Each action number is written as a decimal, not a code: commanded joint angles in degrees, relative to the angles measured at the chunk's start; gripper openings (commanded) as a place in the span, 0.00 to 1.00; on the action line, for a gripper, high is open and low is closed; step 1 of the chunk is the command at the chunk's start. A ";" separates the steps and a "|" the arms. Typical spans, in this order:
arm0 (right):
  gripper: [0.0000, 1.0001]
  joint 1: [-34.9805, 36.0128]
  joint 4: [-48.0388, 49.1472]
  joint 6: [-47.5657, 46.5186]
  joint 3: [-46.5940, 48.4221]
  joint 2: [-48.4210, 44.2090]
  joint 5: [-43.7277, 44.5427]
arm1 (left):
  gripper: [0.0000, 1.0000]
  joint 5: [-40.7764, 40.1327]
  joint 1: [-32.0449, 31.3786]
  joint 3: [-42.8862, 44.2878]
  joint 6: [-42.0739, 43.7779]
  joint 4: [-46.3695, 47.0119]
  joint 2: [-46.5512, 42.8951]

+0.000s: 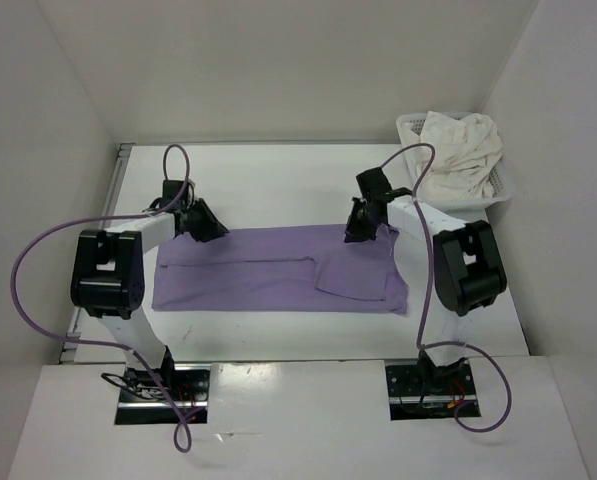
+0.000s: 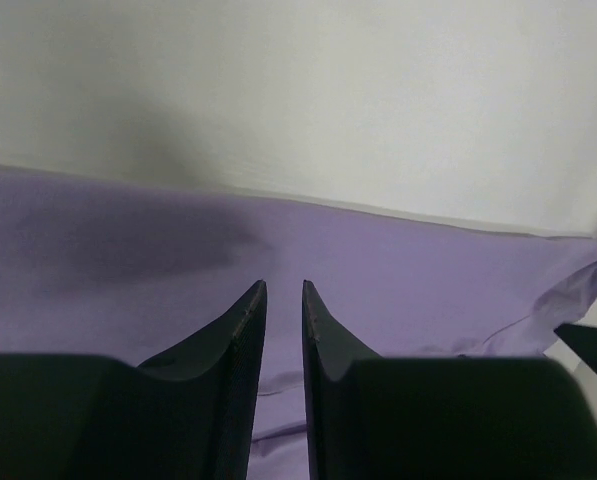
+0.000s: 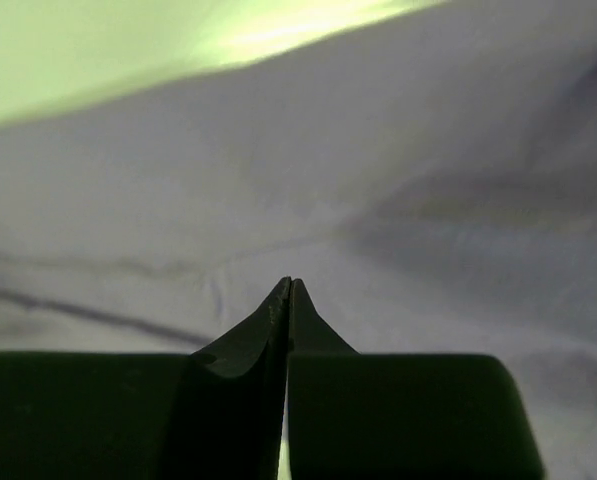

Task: Fold and stack the t-shirts
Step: Fold the other side of the tshirt into a rectangle, then rotate the tshirt 90 degrees

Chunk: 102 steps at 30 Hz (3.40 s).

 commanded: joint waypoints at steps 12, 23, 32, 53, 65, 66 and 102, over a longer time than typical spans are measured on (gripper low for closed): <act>0.00 -5.20 6.53 4.98 -5.00 3.27 6.26 | 0.27 7.61 12.85 -5.83 -5.33 3.25 5.42; 0.09 -5.20 3.28 3.93 -10.01 -3.79 0.19 | 0.29 5.95 10.06 -0.38 -3.85 0.35 -4.86; 0.08 -3.97 5.11 4.54 -3.96 8.93 -3.76 | 0.24 7.18 -3.37 5.50 4.14 -1.22 -5.13; 0.26 4.20 -20.46 -5.03 93.99 43.00 -7.72 | 0.21 3.31 -12.19 6.12 7.94 -13.89 -12.42; 0.00 6.23 10.12 -0.82 5.83 -0.25 -8.08 | 0.21 4.28 -5.60 10.87 9.96 -13.09 -5.22; 0.00 5.09 10.13 -0.82 4.15 -0.27 -6.24 | 0.21 4.28 -5.60 11.39 9.96 -13.09 -5.21; 0.67 12.49 15.19 3.30 5.24 8.70 -16.75 | 0.31 6.74 -5.60 6.66 8.82 -11.07 -11.10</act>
